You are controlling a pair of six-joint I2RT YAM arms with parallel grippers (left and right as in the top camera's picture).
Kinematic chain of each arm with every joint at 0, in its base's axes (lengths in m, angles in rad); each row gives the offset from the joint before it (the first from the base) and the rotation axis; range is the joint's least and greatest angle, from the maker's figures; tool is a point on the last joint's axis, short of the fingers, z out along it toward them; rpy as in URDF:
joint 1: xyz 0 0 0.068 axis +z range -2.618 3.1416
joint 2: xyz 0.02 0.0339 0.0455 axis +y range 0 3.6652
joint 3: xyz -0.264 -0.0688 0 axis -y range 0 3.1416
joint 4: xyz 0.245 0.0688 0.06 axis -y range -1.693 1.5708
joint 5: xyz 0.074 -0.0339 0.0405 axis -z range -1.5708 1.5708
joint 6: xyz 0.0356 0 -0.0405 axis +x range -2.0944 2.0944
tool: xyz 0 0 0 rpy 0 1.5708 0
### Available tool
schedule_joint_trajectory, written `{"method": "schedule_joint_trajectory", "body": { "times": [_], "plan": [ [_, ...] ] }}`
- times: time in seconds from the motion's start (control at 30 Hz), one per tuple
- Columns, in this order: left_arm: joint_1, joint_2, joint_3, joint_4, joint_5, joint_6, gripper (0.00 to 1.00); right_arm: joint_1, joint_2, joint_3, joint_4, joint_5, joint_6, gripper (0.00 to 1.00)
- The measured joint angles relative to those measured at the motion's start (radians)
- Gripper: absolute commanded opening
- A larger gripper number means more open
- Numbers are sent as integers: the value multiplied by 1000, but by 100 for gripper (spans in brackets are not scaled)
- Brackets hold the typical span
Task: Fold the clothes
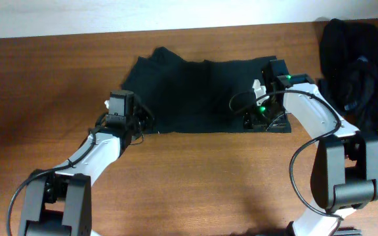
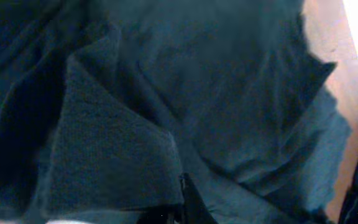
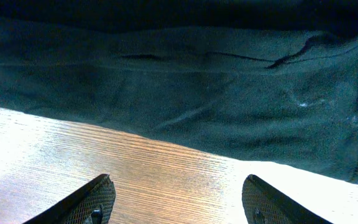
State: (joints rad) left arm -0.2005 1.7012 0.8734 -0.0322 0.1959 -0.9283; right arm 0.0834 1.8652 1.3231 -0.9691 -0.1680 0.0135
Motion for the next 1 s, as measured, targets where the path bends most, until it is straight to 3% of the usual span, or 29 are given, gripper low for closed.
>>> {"method": "schedule_joint_trajectory", "body": {
  "times": [0.53, 1.0],
  "plan": [
    [12, -3, 2, 188, -3, 0, 6, 0, 0, 0, -9, 3, 0, 71],
    [12, -3, 2, 210, 9, 1, 10, 0, 0, 0, -17, 3, 0, 72]
  ]
}}
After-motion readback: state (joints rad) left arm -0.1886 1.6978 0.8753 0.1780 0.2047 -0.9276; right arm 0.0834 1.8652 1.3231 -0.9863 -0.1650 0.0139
